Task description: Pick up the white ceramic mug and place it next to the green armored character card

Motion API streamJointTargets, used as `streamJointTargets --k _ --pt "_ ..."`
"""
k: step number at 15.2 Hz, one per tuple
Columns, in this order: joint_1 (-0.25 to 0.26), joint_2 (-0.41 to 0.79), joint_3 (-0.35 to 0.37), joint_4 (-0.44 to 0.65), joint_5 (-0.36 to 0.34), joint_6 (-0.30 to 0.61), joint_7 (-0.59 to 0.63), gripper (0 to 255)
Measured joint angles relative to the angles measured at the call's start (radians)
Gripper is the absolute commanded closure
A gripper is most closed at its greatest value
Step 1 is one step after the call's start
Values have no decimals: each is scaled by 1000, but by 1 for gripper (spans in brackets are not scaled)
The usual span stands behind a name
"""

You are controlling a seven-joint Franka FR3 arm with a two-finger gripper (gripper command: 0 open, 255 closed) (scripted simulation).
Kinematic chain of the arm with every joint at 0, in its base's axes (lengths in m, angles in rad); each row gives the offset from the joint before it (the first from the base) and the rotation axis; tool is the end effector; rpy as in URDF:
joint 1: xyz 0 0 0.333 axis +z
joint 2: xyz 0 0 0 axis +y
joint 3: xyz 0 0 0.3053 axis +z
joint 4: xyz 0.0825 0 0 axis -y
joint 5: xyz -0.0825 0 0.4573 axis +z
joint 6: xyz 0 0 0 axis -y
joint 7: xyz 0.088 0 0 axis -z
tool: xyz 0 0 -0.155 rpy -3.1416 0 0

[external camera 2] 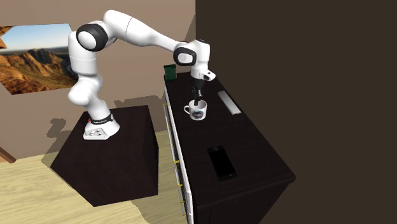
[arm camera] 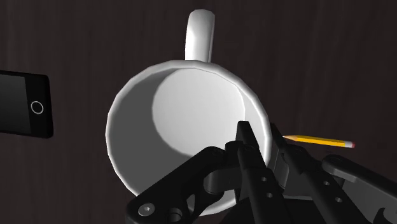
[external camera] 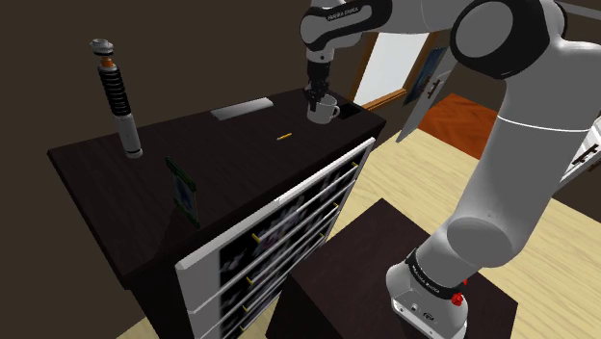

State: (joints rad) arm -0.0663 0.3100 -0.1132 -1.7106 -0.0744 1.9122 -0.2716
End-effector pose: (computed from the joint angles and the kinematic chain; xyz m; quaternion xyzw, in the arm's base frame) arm 0.6782 -0.1288 0.3123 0.9953 0.0619 -0.0635 0.0384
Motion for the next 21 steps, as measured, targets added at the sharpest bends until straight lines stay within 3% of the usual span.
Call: streamJointTargets --k 21 --pt "0 -36 -2 232 0 -267 -23 255"
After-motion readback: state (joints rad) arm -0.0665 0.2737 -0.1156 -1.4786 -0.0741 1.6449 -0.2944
